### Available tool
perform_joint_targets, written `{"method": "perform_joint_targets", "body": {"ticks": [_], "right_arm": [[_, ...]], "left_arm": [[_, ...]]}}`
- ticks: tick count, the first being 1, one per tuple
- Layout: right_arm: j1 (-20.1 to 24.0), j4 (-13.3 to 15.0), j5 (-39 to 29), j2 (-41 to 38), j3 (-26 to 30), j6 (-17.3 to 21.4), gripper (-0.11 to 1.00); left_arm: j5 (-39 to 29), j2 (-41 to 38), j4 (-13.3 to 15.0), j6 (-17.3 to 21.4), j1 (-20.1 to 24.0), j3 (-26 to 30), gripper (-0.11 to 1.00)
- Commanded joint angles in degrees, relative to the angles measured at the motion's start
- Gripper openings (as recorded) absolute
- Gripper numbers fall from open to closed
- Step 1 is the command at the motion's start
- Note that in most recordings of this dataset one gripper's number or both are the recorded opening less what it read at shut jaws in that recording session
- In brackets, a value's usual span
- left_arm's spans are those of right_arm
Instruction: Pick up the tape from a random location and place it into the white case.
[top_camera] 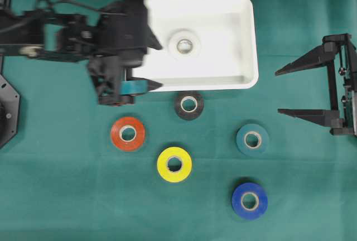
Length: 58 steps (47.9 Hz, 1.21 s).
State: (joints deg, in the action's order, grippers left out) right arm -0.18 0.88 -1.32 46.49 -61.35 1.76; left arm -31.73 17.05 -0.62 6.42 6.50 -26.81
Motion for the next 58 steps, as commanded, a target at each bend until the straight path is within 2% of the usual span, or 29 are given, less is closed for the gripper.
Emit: {"method": "perform_joint_targets", "body": {"ticks": [1,24,32,58], "right_arm": [[0.0,0.09,0.18,-0.09,1.58,0.09,0.92],[0.0,0.09,0.26,-0.09,1.58,0.26,0.92],[0.0,0.09,0.18,-0.09,1.58,0.26,0.92],[0.0,0.09,-0.53,-0.35,1.32,0.18,0.92]], "left_arm": [[2.11,4.57,0.09,0.0,-0.09,-1.93,0.97],[9.14,23.82,0.35,-0.09,-0.09,-16.35,0.97],[10.02,27.25,0.44,-0.18,-0.09,-20.21,0.97],[18.72,34.8,0.62,-0.26,-0.09,-34.19,0.97]]}}
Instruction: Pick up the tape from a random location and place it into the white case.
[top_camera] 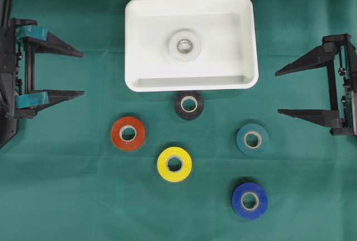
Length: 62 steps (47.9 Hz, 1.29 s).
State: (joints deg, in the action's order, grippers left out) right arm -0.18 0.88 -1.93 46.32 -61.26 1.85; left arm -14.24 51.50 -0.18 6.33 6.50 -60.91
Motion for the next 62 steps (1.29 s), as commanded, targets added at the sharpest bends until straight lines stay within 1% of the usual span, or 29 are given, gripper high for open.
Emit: {"method": "perform_joint_targets", "body": {"ticks": [1,5,41,49,57,62], "right_arm": [[0.0,0.09,0.18,-0.18,1.23,0.09,0.92],[0.0,0.09,0.09,-0.09,1.32,0.09,0.92],[0.35,0.0,-0.62,-0.09,1.32,0.35,0.92],[1.32,-0.09,-0.79,0.0,1.32,0.44,0.92],[3.6,-0.18,-1.05,0.0,1.32,0.88,0.92],[4.22,-0.18,-1.41,0.0,1.32,0.97,0.92]], "left_arm": [[1.41,0.44,0.26,-0.18,-0.09,-0.26,0.97],[1.67,0.62,0.26,-0.18,-0.09,-0.88,0.97],[1.58,0.62,0.26,-0.18,-0.09,-0.79,0.97],[1.67,0.53,0.18,-0.18,-0.09,-0.79,0.97],[1.67,0.53,0.18,-0.18,-0.09,-0.79,0.97],[1.67,0.53,0.18,-0.18,-0.09,-0.79,0.97]]}}
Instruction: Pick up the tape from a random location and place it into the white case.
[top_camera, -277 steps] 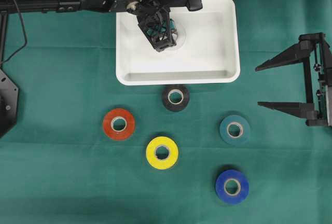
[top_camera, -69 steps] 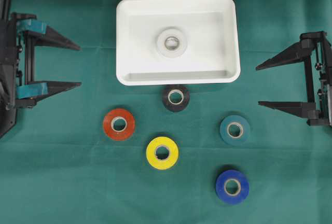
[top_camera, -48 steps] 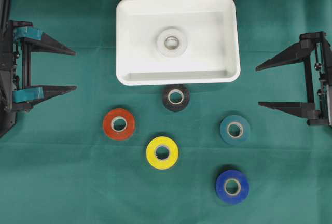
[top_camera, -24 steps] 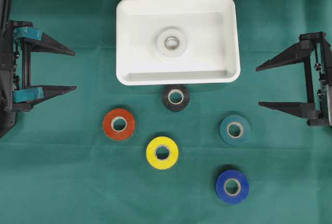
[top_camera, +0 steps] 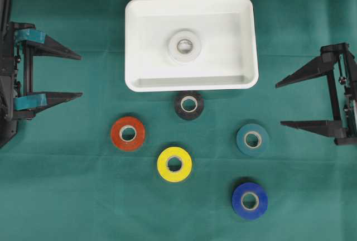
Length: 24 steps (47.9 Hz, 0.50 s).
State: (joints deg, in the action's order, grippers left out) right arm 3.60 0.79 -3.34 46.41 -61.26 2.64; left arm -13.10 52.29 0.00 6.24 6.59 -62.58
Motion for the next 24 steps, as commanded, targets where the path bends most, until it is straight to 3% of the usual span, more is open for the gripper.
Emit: {"method": "perform_joint_targets", "body": {"ticks": [1,24], "right_arm": [[0.44,-0.09,-0.09,-0.09,1.41,0.18,0.92],[0.44,-0.09,0.35,-1.49,1.85,0.18,0.92]], "left_arm": [[0.53,-0.26,0.09,-0.09,-0.18,0.88,0.97],[0.53,-0.26,0.09,-0.09,-0.18,0.88,0.97]]}}
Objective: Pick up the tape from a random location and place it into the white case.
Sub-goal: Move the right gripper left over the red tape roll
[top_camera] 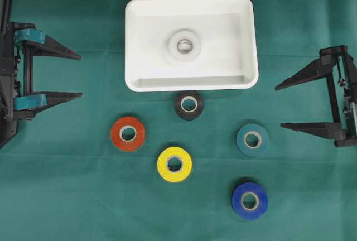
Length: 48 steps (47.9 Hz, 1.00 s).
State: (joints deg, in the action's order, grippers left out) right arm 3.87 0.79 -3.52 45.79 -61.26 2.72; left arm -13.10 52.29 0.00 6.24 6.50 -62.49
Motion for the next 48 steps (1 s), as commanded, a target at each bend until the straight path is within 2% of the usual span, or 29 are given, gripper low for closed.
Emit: {"method": "perform_joint_targets", "body": {"ticks": [1,28,38,48], "right_arm": [[0.18,-0.18,0.53,-1.14,1.93,0.09,0.92],[0.18,-0.09,7.03,-16.52,11.78,0.0,0.92],[0.62,0.09,8.35,-25.14,18.72,-0.09,0.92],[1.32,0.09,7.73,-34.8,28.13,-0.35,0.92]], "left_arm": [[0.53,-0.26,0.09,-0.09,-0.09,0.79,0.97],[0.62,-0.97,0.0,-0.88,-0.09,0.79,0.97],[0.62,-0.97,0.0,-0.88,-0.09,0.79,0.97],[0.97,-0.97,0.09,-0.88,-0.09,0.79,0.97]]}}
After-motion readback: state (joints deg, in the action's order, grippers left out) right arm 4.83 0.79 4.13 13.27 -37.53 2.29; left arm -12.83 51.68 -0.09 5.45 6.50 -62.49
